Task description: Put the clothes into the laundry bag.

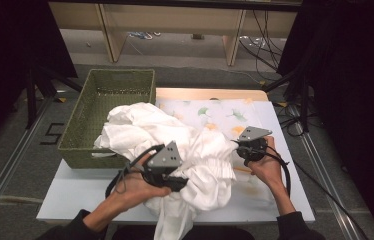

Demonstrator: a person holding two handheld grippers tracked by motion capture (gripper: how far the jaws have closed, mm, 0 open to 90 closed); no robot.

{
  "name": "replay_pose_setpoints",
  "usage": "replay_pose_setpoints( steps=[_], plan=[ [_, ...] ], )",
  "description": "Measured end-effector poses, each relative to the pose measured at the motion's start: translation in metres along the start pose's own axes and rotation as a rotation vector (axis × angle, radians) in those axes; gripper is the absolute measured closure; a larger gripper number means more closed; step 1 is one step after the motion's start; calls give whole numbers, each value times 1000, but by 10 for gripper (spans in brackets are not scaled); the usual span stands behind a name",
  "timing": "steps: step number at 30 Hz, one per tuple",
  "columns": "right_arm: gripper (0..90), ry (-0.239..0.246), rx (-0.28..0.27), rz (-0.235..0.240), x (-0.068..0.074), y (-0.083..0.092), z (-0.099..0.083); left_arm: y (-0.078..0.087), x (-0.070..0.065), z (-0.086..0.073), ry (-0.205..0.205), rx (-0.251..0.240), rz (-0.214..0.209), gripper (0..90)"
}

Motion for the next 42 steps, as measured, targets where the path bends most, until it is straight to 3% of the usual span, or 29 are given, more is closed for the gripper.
replay_pose_setpoints(
  steps=[1, 2, 4, 6, 8, 9, 13, 15, 18, 20, 21, 24, 26, 27, 28, 29, 31, 36, 37, 38, 39, 40, 42],
  plan=[
    [899, 0, 0, 0, 0, 0, 0, 0, 0, 0, 0, 0, 0, 682],
    [899, -2, -5, 0, 0, 0, 1, -9, -4, -7, -27, 42, 9, 682],
    [900, -3, -13, -9, -1, 3, 3, -19, -7, -11, 1, 33, -7, 678],
    [900, 8, -33, -19, -1, 10, 9, -36, -10, -21, -11, 75, -4, 673],
    [900, -7, -51, -21, -1, 14, 12, -50, -10, -27, -31, 115, 15, 662],
    [900, 16, -46, -25, -2, 16, 13, -59, -7, -31, -53, 150, 30, 658],
    [900, 21, -62, -31, 4, 22, 20, -89, -3, -39, -90, 226, 84, 628],
    [900, 34, -72, -34, 7, 26, 24, -102, 2, -40, -93, 250, 109, 602],
    [900, 56, -75, -39, 11, 31, 26, -110, 8, -33, -28, 221, 97, 541],
    [900, 61, -72, -36, 12, 31, 26, -109, 12, -28, -31, 220, 107, 540],
    [900, 53, -70, -35, 12, 33, 26, -106, 12, -20, -63, 212, 139, 553],
    [900, 45, -76, -34, 11, 33, 26, -108, 9, -13, -75, 197, 140, 553],
    [900, 36, -77, -36, 10, 34, 26, -122, 13, -16, -91, 231, 161, 555],
    [900, 36, -73, -34, 11, 34, 26, -134, 20, -20, -99, 255, 192, 554],
    [900, 42, -67, -38, 12, 33, 25, -141, 26, -23, -88, 262, 206, 545],
    [900, 51, -66, -38, 12, 33, 25, -149, 32, -27, -52, 267, 211, 523],
    [900, 65, -65, -37, 15, 31, 25, -157, 42, -31, 9, 262, 199, 468],
    [900, 59, -58, -22, 16, 28, 23, -134, 28, -17, 24, 226, 107, 255],
    [900, 59, -57, -23, 15, 29, 22, -129, 25, -15, 31, 231, 74, 203],
    [900, 55, -61, -27, 15, 29, 22, -122, 21, -13, 34, 250, 10, 160],
    [900, 43, -56, -14, 16, 30, 21, -116, 15, -9, 61, 230, -53, 161],
    [900, 52, -61, -11, 16, 30, 22, -110, 13, -4, 64, 199, -64, 180],
    [900, 50, -63, -10, 16, 30, 22, -97, 16, 1, 28, 176, -21, 182]
  ],
)
Point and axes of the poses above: each handheld gripper's, and its own axes: y roughly backward along the jaws, z roughly out of its top, x roughly to its left, the point moved 8 cm from there along -y, roughly forward along the jaws, and after that the axes turned 14 degrees about x, right-handed, at the moved point
